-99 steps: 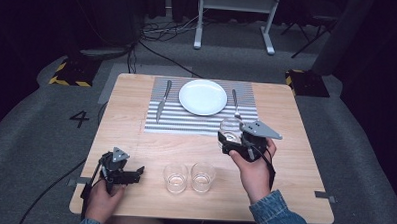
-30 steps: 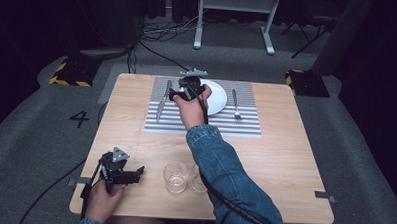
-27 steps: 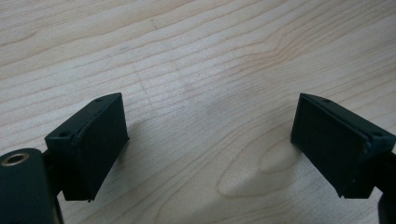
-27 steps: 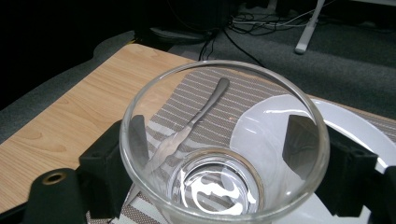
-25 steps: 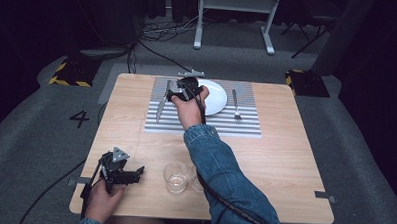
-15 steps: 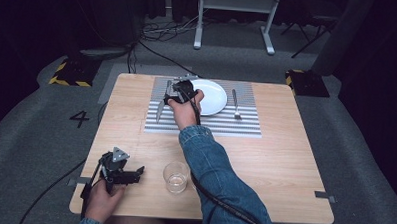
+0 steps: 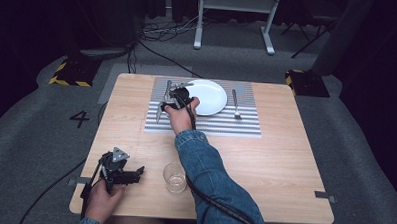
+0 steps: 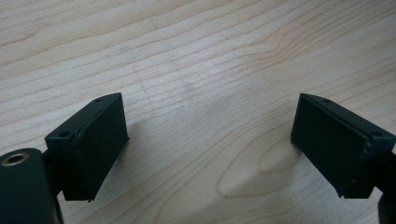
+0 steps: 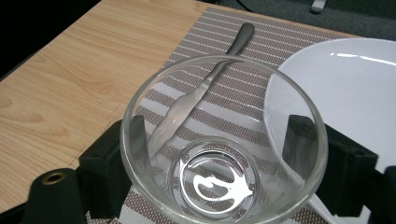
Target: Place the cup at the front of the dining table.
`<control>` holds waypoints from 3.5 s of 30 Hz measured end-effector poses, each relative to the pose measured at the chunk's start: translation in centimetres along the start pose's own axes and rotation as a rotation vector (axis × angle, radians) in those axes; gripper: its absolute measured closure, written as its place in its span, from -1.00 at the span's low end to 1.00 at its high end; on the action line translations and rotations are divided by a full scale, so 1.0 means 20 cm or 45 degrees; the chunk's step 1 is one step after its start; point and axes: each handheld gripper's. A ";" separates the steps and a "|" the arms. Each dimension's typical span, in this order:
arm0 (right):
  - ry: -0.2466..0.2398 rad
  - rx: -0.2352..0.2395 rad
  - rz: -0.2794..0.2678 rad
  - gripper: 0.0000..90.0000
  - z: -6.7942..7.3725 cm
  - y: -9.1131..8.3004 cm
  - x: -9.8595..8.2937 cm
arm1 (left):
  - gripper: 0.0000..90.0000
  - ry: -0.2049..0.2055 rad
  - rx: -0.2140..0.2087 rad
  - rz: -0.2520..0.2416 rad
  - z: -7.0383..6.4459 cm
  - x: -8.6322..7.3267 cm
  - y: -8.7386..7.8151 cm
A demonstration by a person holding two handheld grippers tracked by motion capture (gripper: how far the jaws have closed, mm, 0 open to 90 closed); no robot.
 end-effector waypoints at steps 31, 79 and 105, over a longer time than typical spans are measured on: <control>-0.059 -0.026 -0.006 -0.64 0.03 -0.09 -0.03 | -0.76 0.001 0.000 0.000 0.00 0.00 0.00; -0.115 0.029 -0.198 -0.61 -0.49 -1.06 -0.12 | -0.74 -0.003 0.004 -0.005 0.00 0.00 0.00; -0.093 -0.004 -0.172 -0.59 -0.81 -1.35 -0.51 | -0.74 -0.005 0.005 -0.006 0.00 0.00 0.00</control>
Point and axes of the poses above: each handheld gripper's, and its own axes: y roughly forward along the jaws, x roughly out of its top, z roughly to its left, and after that the axes turned 3 degrees about x, right-handed
